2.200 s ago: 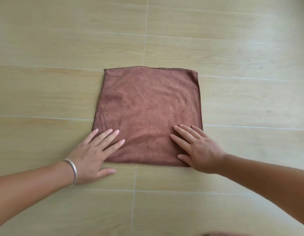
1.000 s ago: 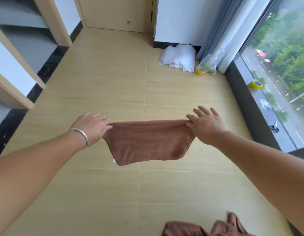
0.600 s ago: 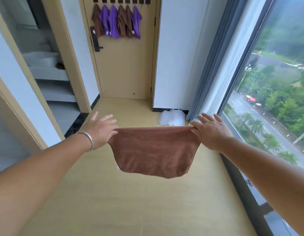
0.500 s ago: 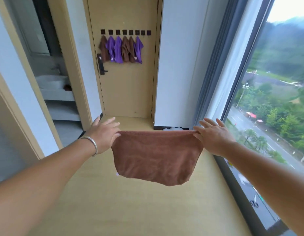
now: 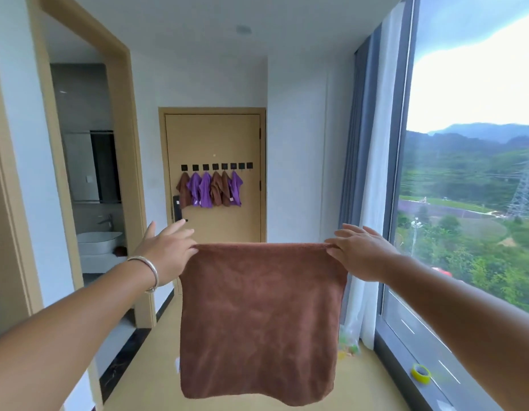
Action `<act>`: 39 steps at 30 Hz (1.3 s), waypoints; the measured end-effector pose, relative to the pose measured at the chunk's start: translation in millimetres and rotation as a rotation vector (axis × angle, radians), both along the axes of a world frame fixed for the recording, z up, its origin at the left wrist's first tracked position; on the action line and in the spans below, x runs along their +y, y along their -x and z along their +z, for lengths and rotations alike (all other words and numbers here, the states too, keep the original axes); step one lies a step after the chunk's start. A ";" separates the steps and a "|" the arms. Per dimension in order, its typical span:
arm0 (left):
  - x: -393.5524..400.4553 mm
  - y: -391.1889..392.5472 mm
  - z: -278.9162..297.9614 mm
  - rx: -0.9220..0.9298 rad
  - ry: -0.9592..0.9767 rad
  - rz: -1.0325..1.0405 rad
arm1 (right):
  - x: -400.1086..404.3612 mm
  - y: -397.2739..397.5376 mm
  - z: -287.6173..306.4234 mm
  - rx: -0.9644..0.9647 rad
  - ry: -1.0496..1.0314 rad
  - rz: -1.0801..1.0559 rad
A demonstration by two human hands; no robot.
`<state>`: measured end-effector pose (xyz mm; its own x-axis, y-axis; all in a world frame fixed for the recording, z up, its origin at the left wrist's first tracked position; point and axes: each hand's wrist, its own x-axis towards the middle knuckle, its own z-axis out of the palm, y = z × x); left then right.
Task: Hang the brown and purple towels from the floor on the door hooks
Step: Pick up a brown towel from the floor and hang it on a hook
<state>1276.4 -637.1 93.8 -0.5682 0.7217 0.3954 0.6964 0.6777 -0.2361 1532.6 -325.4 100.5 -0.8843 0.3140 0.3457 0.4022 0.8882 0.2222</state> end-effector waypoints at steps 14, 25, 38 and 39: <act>1.1 -16.7 28.5 0.045 0.037 0.027 | 5.8 -14.1 23.1 0.063 0.080 0.067; 31.2 -0.2 16.6 0.029 0.038 0.046 | 48.9 13.8 13.0 0.068 0.093 0.116; 93.5 156.2 12.7 0.018 0.036 0.051 | 105.6 172.4 4.0 0.046 0.118 0.098; 99.0 175.4 11.9 0.016 0.032 0.048 | 110.6 191.3 5.1 0.042 0.119 0.098</act>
<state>1101.0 -538.1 105.7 -0.5959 0.7064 0.3820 0.6596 0.7019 -0.2689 1341.2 -214.8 105.6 -0.8985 0.2675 0.3481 0.3187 0.9428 0.0979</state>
